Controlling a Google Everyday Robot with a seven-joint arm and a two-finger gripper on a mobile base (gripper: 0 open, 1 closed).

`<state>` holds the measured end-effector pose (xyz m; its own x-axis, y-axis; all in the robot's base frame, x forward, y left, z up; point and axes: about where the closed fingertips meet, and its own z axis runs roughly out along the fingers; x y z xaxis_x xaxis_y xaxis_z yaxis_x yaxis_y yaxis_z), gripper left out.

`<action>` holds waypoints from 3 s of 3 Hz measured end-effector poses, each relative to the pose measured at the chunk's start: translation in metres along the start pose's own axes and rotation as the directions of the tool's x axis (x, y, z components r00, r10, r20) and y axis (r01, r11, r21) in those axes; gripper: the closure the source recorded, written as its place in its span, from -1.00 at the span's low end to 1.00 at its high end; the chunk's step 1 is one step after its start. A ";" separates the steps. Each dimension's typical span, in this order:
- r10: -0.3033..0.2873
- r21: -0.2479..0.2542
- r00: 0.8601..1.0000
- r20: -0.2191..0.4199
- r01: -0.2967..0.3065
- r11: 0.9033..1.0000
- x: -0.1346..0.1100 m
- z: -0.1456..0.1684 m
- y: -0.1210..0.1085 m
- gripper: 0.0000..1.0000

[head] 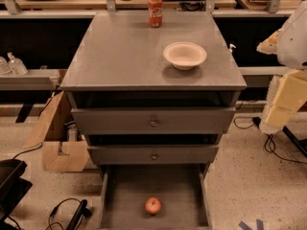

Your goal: Pick apple from bottom drawer and place on counter

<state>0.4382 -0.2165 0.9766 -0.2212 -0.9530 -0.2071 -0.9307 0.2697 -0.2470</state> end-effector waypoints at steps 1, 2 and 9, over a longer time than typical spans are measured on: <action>0.000 0.000 1.000 0.000 0.000 1.000 0.000 0.000 0.000 -1.00; 0.008 0.024 1.000 0.024 -0.009 1.000 -0.002 0.015 0.001 -1.00; 0.092 -0.039 0.926 0.367 -0.084 0.996 0.031 0.394 0.068 -1.00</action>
Offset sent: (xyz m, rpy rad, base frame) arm 0.0283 0.0265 -0.1092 0.1480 -0.1968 -0.0518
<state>0.4827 -0.1728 0.5803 -0.1838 -0.8066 -0.5618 -0.9195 0.3431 -0.1918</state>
